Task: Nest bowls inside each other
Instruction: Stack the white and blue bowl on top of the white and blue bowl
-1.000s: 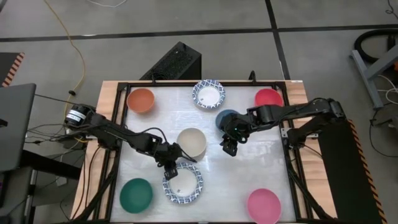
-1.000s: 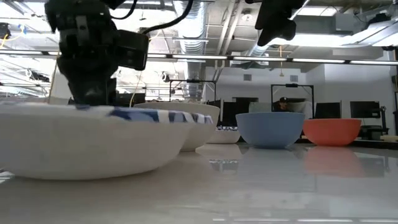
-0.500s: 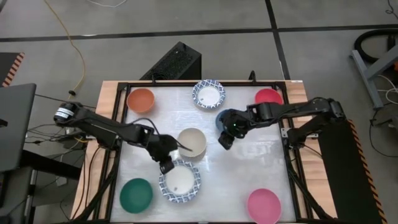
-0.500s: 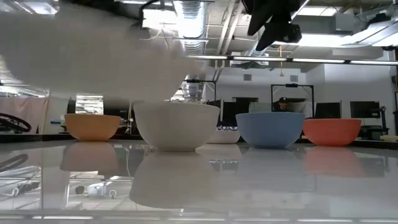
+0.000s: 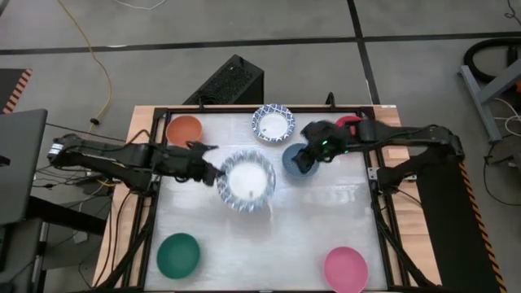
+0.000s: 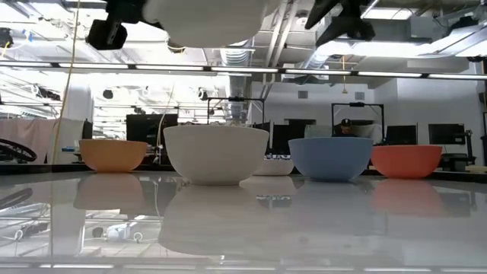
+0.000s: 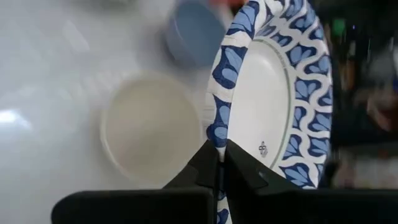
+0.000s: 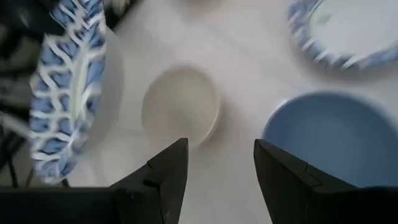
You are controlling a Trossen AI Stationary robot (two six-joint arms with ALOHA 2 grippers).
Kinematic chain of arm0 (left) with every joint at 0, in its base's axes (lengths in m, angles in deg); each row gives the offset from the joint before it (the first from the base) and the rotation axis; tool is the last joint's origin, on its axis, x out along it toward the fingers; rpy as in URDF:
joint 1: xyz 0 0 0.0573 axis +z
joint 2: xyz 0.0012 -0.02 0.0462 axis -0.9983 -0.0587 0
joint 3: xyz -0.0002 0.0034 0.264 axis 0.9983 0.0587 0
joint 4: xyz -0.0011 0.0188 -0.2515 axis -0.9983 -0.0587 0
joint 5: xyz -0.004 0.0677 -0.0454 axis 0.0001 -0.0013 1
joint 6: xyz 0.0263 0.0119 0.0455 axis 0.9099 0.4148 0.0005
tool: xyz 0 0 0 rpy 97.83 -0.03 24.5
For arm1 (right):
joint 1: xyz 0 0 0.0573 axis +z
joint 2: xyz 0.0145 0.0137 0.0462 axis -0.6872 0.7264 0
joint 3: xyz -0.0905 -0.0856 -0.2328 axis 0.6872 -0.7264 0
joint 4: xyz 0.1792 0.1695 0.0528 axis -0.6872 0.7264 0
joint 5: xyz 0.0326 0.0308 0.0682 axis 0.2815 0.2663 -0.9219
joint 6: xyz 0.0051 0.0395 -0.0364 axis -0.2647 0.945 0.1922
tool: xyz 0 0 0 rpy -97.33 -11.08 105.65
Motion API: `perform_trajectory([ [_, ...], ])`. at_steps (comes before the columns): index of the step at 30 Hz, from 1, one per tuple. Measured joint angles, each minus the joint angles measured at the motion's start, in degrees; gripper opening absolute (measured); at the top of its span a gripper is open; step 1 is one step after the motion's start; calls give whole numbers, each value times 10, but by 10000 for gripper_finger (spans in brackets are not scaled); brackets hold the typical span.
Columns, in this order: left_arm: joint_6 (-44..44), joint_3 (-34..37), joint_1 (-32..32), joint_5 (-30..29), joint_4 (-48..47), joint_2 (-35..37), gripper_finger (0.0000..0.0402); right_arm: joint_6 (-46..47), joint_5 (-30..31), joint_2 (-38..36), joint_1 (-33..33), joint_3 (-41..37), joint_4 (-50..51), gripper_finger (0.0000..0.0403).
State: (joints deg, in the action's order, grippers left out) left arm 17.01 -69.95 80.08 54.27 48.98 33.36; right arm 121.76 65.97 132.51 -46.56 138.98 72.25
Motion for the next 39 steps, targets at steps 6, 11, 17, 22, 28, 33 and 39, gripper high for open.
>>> perform_trajectory([
  [6,16,0,50,-37,52,-13,0,-13,19,-44,-40,0,-11,203],
  [11,24,0,101,-40,89,-29,0,-29,18,-52,-72,0,-76,203],
  [17,39,0,157,-37,144,-43,0,-95,-11,-34,-95,0,-159,217],
  [22,52,0,172,-36,164,-41,0,-114,-11,-2,-98,0,-204,228],
  [28,58,0,176,-38,163,-42,0,-114,-12,37,-102,0,-230,230],
  [33,70,0,176,-41,161,-42,0,-100,-13,57,-101,0,-224,226],
  [39,102,0,176,-37,160,-42,4,-86,-13,64,-105,0,-213,144],
])
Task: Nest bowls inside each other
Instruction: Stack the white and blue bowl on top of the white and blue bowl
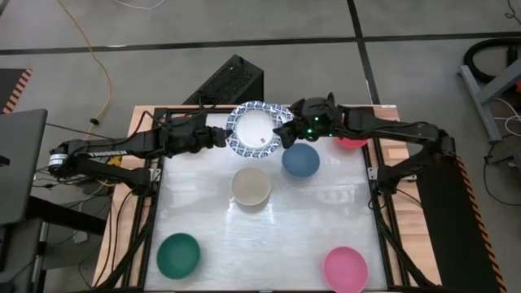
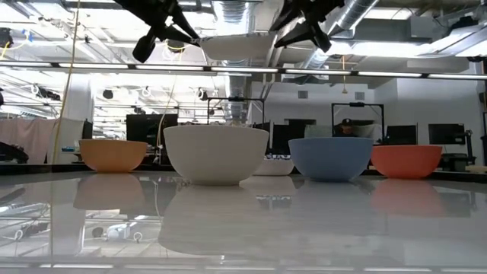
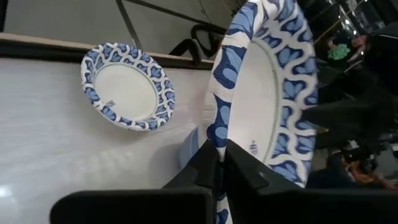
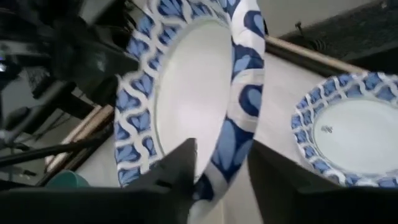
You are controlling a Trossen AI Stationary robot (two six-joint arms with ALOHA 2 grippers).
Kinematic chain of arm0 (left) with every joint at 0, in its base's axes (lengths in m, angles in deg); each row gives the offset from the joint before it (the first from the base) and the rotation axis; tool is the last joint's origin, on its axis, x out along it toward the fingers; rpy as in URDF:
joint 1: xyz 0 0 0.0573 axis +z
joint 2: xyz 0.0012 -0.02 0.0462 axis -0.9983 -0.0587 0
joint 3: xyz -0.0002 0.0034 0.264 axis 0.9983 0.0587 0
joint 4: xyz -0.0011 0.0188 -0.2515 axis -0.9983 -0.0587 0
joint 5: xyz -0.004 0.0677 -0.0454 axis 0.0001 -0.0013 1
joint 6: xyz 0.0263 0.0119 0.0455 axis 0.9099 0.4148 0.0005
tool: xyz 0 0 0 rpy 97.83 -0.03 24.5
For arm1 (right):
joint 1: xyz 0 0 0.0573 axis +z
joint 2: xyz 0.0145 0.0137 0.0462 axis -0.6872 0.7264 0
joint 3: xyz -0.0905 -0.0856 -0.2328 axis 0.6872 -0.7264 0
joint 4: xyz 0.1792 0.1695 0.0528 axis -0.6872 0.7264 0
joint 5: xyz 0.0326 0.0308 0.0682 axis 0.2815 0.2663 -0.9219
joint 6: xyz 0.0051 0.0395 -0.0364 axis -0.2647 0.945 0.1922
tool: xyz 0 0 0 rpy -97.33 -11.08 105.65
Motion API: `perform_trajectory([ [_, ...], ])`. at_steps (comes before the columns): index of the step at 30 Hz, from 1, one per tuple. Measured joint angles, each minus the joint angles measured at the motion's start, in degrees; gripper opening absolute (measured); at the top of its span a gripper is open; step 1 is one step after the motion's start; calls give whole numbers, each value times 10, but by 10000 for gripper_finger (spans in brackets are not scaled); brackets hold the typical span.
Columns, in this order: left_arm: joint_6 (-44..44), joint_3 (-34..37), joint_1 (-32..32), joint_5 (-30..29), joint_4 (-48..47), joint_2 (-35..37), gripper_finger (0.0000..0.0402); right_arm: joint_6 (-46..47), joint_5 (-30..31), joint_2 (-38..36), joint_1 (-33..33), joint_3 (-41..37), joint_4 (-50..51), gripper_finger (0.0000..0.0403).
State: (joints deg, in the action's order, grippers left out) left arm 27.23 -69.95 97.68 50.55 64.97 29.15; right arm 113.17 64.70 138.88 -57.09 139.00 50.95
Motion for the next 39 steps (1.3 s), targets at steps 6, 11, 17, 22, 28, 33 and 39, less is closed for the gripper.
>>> perform_trajectory([
  [6,50,0,0,-4,4,0,46,32,0,2,0,0,25,15],
  [11,105,1,3,-5,2,-9,118,61,-1,2,-17,0,62,8],
  [17,143,1,18,-2,2,-9,220,68,-49,2,-82,0,76,5],
  [22,130,1,47,-1,-2,-9,270,61,-81,24,-160,0,73,3],
  [28,111,1,61,17,0,-9,273,60,-198,110,-252,0,59,2],
  [33,109,1,61,59,0,-9,272,48,-269,179,-301,0,46,1],
  [39,107,1,60,75,0,-9,271,18,-311,205,-339,-1,30,1],
])
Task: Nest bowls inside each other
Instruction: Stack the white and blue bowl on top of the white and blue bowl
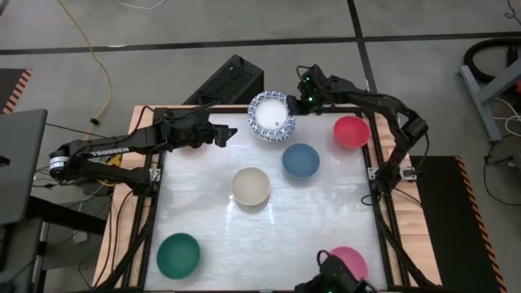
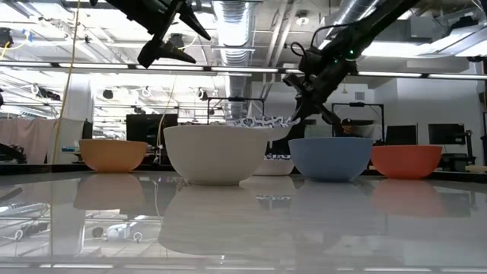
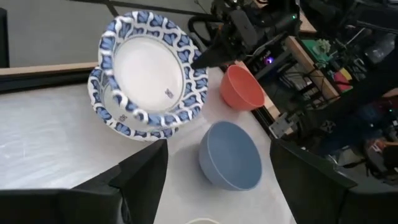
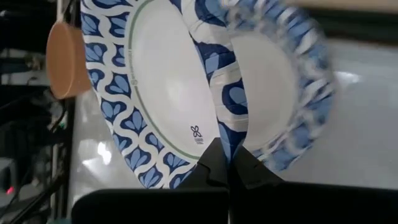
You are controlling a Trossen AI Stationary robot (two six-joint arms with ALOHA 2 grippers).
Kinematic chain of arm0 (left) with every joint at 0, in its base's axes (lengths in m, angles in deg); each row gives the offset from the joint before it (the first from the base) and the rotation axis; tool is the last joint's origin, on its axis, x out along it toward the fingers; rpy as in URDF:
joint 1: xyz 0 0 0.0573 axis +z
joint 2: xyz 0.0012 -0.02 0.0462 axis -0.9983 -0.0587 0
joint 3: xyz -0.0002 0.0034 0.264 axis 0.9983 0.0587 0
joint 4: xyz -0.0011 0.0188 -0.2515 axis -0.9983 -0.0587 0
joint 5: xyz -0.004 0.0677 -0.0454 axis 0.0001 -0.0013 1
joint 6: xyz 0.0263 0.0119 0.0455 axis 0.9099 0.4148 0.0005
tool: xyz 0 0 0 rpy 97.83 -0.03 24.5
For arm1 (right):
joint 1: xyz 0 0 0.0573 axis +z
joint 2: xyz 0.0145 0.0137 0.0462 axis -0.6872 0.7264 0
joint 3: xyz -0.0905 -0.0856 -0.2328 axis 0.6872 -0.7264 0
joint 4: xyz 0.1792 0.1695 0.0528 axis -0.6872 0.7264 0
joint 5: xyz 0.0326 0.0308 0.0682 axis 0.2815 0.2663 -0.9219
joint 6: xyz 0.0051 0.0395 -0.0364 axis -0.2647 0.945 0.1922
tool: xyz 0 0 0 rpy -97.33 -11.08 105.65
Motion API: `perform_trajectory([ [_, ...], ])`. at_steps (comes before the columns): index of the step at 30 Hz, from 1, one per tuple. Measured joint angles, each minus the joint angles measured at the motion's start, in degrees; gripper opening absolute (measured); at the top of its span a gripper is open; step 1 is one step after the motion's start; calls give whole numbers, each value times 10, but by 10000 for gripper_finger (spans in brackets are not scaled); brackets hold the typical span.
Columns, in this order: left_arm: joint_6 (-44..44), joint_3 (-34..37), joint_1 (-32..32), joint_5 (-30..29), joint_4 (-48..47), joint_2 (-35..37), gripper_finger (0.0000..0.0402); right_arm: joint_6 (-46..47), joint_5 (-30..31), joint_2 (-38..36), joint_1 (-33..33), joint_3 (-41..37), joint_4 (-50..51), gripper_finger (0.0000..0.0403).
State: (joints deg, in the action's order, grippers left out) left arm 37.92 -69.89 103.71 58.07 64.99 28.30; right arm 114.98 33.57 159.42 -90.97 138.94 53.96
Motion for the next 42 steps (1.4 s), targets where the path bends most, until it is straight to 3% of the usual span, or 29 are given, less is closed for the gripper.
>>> perform_trajectory([
  [8,-14,0,0,-5,1,0,271,12,-76,1,-56,-69,-85,1],
  [13,-14,0,0,-12,0,0,271,38,-97,12,-52,-113,-149,1],
  [23,-21,0,0,-23,0,0,271,38,-79,11,-45,-119,-168,1],
  [32,-23,0,0,-25,0,0,271,54,-100,65,-24,-120,-200,3],
  [37,-27,0,0,-25,0,0,271,54,-65,64,-20,-119,-198,29],
  [42,-27,0,0,-25,0,0,271,54,-71,63,-28,-119,-196,51],
])
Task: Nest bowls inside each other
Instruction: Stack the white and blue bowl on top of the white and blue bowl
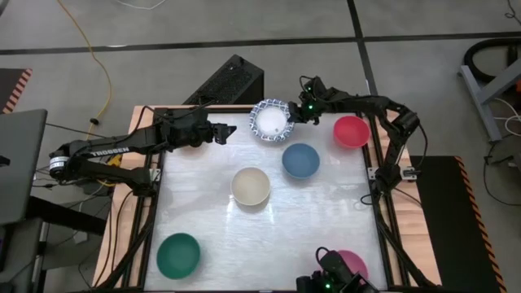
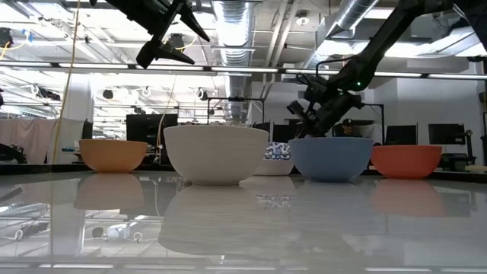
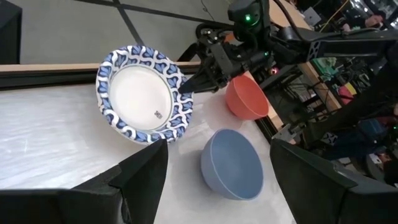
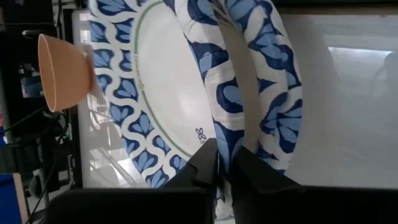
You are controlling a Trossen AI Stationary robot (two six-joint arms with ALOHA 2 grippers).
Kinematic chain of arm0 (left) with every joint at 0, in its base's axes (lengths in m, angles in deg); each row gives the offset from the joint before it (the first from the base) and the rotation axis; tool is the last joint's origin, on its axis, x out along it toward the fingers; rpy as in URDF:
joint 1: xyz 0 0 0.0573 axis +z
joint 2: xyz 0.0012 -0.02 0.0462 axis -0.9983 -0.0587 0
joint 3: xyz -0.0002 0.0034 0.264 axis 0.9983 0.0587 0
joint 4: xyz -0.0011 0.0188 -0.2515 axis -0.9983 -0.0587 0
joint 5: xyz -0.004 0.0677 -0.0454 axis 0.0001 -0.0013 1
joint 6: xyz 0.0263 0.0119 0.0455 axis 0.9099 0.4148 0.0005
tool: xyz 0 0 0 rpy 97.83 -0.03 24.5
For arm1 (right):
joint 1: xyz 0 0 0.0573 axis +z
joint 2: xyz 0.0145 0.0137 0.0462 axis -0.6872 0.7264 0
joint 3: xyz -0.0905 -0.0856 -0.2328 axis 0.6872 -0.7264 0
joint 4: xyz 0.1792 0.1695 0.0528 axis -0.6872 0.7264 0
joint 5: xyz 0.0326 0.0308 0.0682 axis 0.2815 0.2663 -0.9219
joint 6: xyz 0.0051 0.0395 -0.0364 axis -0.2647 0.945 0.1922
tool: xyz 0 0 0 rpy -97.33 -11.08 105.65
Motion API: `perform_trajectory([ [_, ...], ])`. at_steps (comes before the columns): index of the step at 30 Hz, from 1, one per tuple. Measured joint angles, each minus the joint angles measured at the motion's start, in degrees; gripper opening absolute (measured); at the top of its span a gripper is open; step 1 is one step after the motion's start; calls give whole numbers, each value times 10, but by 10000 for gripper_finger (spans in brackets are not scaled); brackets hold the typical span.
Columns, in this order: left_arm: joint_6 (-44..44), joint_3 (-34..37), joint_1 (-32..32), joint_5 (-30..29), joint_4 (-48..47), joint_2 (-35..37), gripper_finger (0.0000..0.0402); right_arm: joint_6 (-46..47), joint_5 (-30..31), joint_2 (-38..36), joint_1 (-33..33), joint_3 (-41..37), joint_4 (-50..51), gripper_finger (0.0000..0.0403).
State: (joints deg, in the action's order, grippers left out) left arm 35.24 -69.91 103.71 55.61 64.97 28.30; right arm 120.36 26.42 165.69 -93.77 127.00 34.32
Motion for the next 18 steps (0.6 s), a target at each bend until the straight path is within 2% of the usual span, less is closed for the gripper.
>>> perform_trajectory([
  [5,0,0,0,0,0,0,271,-7,-22,0,-8,0,8,55],
  [18,0,0,0,2,0,0,271,-38,-7,-16,-12,0,21,57],
])
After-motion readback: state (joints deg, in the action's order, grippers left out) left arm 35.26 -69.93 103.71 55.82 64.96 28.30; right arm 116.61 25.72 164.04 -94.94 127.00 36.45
